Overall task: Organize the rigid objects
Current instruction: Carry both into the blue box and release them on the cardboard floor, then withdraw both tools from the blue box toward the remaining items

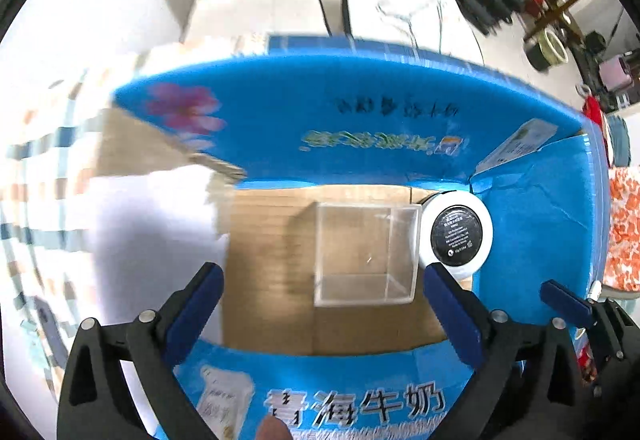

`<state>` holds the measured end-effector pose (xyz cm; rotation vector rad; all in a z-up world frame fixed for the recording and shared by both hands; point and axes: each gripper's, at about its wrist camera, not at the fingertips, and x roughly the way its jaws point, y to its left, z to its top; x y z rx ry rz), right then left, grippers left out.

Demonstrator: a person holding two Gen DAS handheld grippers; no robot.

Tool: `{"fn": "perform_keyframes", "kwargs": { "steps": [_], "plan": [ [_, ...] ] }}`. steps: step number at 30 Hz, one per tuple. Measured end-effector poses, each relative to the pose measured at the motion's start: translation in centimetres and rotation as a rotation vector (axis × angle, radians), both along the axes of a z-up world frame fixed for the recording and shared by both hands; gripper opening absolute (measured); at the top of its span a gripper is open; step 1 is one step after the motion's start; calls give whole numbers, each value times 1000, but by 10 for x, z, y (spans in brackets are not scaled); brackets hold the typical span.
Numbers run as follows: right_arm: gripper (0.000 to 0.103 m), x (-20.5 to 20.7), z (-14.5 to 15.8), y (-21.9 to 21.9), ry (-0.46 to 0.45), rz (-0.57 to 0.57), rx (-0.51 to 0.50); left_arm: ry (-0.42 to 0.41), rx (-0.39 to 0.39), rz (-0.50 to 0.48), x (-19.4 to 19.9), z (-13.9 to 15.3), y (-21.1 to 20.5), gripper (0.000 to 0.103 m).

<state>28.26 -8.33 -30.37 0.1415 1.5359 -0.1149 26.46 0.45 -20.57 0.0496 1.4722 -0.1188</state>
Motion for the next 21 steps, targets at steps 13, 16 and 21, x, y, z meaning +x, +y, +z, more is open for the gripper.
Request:
{"fn": "perform_keyframes", "kwargs": {
  "steps": [13,16,21],
  "plan": [
    [90,-61,110,18,-178,21,-30,-226,26,35,-65,89,30,102],
    [90,-73,139,26,-215,32,-30,-261,21,31,-78,109,31,102],
    [90,-95,174,33,-260,50,-2,-309,6,39,-100,138,35,102]
  ]
}}
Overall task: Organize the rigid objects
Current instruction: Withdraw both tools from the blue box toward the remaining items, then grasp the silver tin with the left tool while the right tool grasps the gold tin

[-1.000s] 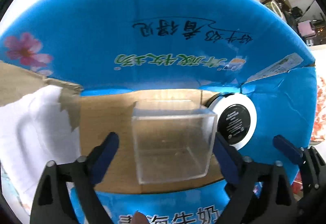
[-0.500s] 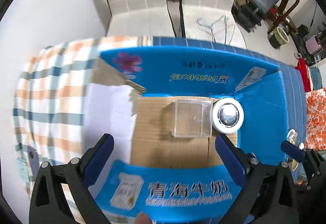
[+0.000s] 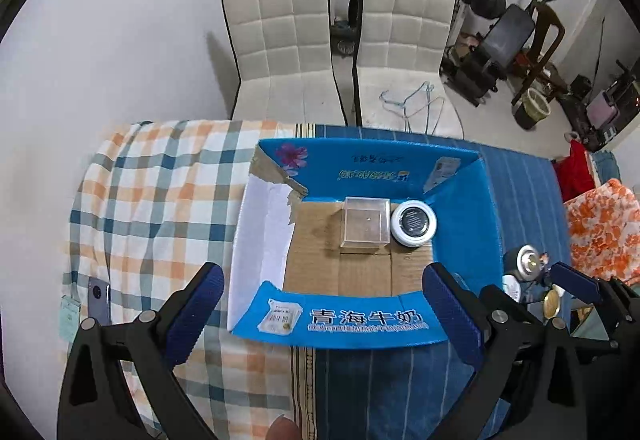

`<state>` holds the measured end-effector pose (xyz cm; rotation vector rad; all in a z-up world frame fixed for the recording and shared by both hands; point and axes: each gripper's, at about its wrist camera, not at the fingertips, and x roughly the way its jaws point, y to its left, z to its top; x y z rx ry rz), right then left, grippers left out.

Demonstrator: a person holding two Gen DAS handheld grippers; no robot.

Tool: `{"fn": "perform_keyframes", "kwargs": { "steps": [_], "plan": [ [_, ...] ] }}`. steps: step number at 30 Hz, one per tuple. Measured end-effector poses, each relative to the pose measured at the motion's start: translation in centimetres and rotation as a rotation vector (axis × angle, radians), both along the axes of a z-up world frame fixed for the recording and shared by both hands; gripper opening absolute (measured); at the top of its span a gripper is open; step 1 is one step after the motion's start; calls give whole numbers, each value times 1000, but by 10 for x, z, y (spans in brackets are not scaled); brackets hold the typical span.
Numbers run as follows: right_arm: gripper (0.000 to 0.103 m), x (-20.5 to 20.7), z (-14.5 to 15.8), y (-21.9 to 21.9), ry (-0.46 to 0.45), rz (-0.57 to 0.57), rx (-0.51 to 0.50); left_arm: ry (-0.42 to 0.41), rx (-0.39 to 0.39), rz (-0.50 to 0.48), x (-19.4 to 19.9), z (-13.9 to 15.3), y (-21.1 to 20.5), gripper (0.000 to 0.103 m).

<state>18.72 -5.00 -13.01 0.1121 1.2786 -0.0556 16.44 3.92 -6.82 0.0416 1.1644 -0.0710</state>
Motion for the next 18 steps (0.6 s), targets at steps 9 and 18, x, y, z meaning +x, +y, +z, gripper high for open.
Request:
{"fn": "perform_keyframes", "kwargs": {
  "steps": [9,18],
  "plan": [
    [90,-38,22,-43,-14,-9,59,-31,-10,-7,-28,18,-37,102],
    [90,-93,-24,-220,85,-319,31,52,-55,-180,-28,-23,-175,102]
  ]
}}
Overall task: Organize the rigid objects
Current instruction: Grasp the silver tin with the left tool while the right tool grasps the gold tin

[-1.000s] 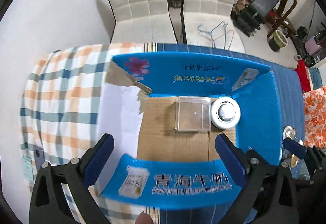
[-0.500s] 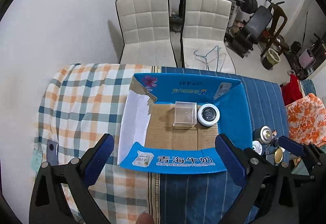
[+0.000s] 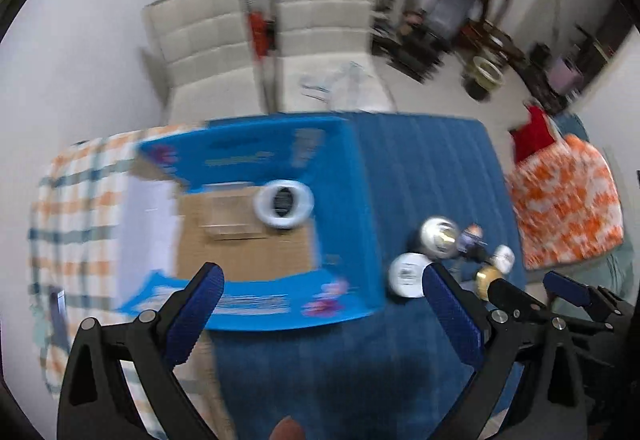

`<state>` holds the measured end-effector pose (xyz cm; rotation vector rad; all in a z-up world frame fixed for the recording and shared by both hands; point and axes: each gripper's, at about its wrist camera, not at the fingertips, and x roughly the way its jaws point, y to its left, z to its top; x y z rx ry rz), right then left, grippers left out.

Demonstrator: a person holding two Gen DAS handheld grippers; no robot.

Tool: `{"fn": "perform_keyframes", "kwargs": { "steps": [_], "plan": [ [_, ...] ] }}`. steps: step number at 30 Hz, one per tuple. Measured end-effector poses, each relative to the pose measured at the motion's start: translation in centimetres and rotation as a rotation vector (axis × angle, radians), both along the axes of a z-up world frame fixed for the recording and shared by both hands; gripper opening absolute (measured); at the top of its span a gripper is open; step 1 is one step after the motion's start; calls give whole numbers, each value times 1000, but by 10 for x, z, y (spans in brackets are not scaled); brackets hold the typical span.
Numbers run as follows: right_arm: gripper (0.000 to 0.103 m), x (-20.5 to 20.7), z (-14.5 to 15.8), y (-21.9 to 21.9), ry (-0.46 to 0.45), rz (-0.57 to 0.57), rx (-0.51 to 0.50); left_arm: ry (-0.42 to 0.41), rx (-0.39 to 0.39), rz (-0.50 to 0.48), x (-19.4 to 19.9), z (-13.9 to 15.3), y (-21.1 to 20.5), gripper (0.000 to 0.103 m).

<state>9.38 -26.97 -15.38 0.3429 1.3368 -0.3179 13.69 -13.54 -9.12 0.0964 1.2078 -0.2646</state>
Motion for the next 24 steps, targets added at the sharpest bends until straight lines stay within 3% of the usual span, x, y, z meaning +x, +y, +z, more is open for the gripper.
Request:
{"fn": "perform_keyframes", "kwargs": {
  "steps": [5,11,20,24],
  "plan": [
    [90,-23,-47,-86,76,-152,18,98,19,-115,11,-56,-93,102],
    [90,-37,-107,-156,150,-280,75,203,78,-179,28,-128,-164,102],
    [90,-38,-194,-174,249,-372,268,318,212,-202,50,-213,-194,102],
    [87,-34,-212,-175,261,-428,324,369,197,-189,53,-232,-193,82]
  ]
}}
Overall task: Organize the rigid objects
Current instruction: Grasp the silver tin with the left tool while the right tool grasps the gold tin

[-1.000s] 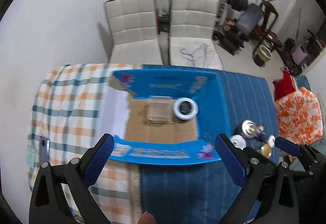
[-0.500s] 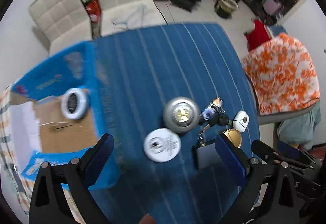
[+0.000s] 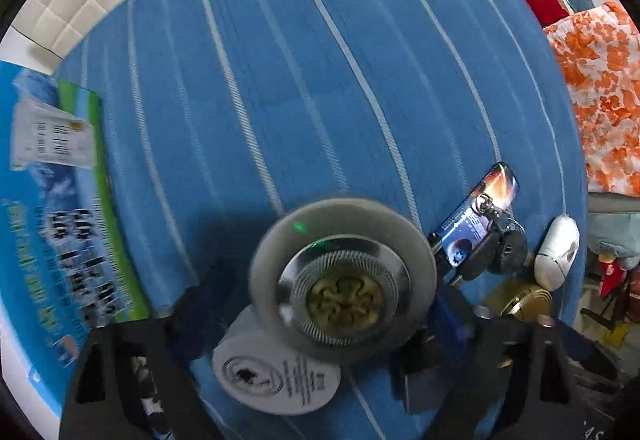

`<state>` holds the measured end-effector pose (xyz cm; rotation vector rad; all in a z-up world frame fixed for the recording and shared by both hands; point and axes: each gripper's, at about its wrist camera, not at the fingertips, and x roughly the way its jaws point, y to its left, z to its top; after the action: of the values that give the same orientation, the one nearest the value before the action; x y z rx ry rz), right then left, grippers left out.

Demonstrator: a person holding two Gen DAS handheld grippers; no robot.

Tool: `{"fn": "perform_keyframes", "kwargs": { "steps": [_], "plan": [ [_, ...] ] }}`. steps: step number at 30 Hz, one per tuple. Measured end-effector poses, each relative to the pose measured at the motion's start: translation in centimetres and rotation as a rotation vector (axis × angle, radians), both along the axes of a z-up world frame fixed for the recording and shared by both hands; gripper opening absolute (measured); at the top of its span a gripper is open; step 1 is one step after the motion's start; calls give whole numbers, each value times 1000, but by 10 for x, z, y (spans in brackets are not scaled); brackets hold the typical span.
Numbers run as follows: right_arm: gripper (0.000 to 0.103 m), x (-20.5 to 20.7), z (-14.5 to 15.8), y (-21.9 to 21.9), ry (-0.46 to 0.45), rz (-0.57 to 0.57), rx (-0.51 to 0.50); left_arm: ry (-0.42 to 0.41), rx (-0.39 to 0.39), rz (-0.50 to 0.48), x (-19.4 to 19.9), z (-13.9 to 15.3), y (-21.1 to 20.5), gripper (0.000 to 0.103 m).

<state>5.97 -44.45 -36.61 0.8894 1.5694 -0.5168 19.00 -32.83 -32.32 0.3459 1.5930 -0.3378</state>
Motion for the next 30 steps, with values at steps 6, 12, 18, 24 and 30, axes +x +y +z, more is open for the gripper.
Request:
{"fn": "perform_keyframes", "kwargs": {
  "steps": [6,12,18,24,30],
  "plan": [
    [83,-8,-18,2,43,-45,-6,-15,-12,-22,-7,-3,0,69],
    [73,-6,-20,9,97,-17,-103,-32,-14,-33,-15,-3,4,69],
    [67,-1,-14,21,120,26,-192,-46,-2,-49,-23,-10,0,69],
    [67,3,4,35,98,80,-221,-30,10,-48,-28,-7,-5,69],
    [67,6,34,49,58,151,-286,-64,-31,-27,-36,20,7,69]
  ]
}}
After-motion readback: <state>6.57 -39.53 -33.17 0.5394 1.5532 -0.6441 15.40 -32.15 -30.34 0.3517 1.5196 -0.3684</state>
